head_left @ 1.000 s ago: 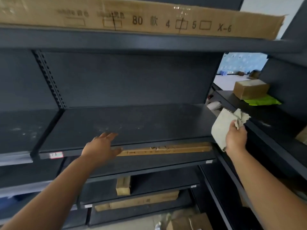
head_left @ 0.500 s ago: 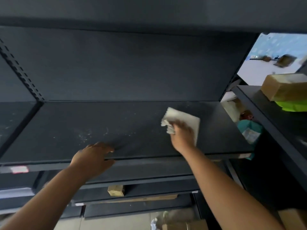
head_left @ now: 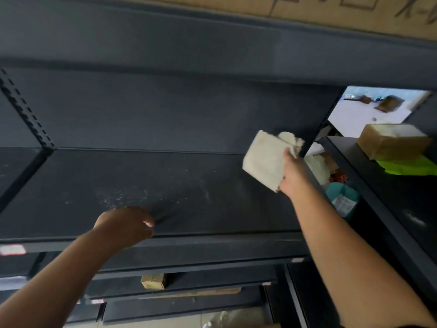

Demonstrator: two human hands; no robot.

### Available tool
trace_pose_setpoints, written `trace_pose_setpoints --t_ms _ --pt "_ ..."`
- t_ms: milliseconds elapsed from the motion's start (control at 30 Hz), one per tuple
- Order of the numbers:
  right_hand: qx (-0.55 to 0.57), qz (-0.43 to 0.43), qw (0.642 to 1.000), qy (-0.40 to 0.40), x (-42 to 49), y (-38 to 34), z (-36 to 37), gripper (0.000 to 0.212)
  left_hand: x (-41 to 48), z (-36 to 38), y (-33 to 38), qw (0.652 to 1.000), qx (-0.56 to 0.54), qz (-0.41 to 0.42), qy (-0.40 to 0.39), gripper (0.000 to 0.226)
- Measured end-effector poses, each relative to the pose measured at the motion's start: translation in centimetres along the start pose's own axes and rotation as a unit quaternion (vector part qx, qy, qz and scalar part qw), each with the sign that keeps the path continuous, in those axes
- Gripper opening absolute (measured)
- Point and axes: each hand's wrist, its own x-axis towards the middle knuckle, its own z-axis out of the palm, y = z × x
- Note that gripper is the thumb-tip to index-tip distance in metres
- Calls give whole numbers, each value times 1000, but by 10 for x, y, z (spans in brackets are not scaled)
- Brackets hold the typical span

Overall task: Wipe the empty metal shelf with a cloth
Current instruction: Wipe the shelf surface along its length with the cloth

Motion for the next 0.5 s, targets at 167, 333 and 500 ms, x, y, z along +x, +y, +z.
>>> trace_pose_setpoints --t_ms 167,333,500 --pt "-313 -173 916 180 56 -20 -74 36 1 1 -3 1000 -18 -3 13 26" --pt "-555 -185 804 108 81 21 -67 30 1 5 -6 999 8 3 39 27" --pt "-707 -263 655 -56 62 71 36 36 -4 3 1 999 9 -4 46 28"
